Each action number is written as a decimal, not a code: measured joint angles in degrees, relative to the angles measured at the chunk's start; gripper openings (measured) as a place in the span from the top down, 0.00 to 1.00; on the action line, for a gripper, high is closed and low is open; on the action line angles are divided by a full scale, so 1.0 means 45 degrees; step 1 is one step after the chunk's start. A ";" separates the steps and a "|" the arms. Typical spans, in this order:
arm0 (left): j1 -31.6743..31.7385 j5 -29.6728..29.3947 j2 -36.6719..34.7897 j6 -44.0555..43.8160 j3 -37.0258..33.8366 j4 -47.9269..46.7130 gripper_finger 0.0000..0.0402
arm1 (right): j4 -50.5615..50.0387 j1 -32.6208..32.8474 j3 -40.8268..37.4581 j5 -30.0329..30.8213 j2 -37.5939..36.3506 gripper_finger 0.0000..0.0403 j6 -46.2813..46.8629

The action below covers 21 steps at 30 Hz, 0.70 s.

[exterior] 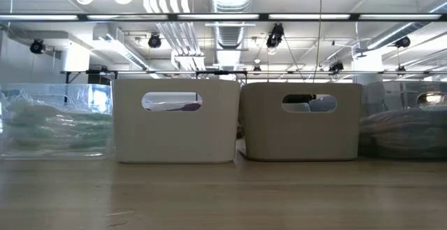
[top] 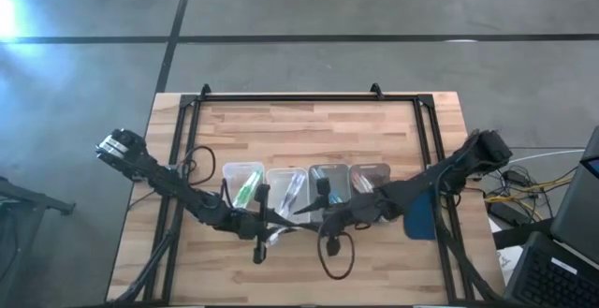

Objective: Pick & Place Toothbrushes
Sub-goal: Put the purple toothbrush into the white bin

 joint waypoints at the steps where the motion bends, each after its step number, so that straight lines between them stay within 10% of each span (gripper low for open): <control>1: 0.0000 -0.0083 0.0000 -0.0003 0.0000 -0.0027 0.91 | -0.0458 0.0000 -0.0003 0.0015 -0.0263 0.67 0.0005; 21: 0.0255 -0.3650 0.0000 -0.0261 0.0450 -0.0771 0.95 | -1.2948 -0.0381 -0.0003 0.5036 -0.7670 0.62 0.4619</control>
